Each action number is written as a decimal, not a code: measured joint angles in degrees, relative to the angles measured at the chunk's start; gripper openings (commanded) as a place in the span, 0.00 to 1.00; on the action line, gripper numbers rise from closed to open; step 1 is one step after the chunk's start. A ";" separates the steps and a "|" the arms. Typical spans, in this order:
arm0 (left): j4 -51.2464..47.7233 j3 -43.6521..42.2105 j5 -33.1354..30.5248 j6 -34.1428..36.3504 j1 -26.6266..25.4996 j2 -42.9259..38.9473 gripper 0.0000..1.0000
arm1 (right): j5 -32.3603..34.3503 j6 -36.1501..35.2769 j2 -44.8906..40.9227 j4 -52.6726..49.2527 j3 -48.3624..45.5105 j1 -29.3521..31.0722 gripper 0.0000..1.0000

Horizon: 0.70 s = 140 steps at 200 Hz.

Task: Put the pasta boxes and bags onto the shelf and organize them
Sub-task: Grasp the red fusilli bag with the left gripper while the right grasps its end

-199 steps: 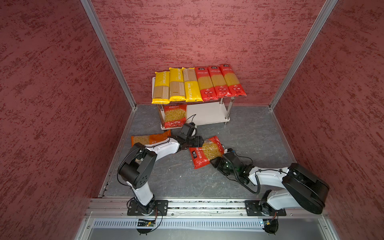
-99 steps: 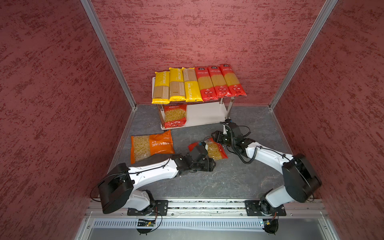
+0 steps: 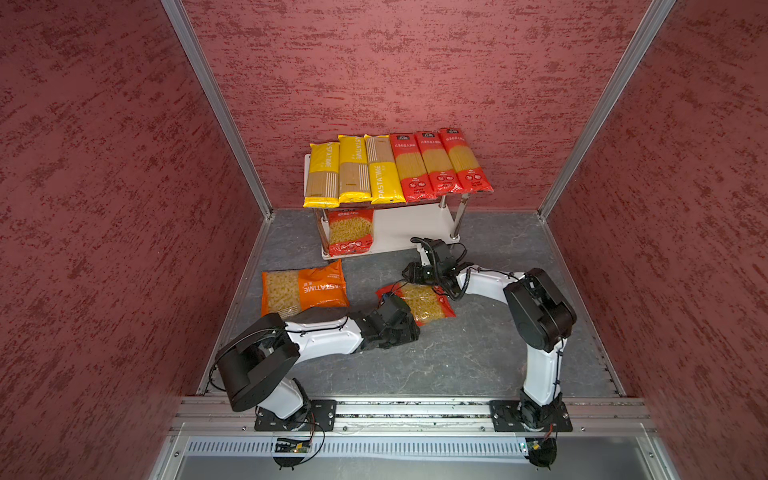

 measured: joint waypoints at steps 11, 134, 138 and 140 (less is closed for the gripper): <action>0.00 0.00 0.20 0.28 1.29 0.24 0.70 | -0.26 -0.24 -2.40 0.11 -3.67 0.00 0.56; -3.63 3.13 4.13 9.86 19.47 -3.23 0.72 | -1.84 16.11 -32.02 3.45 -34.62 13.75 0.59; -4.11 3.10 4.24 10.16 19.61 -4.09 0.72 | -1.86 16.06 -33.05 2.89 -34.71 13.44 0.60; -4.28 3.06 4.33 10.21 19.61 -4.44 0.72 | -1.79 15.93 -33.64 2.56 -34.77 13.11 0.60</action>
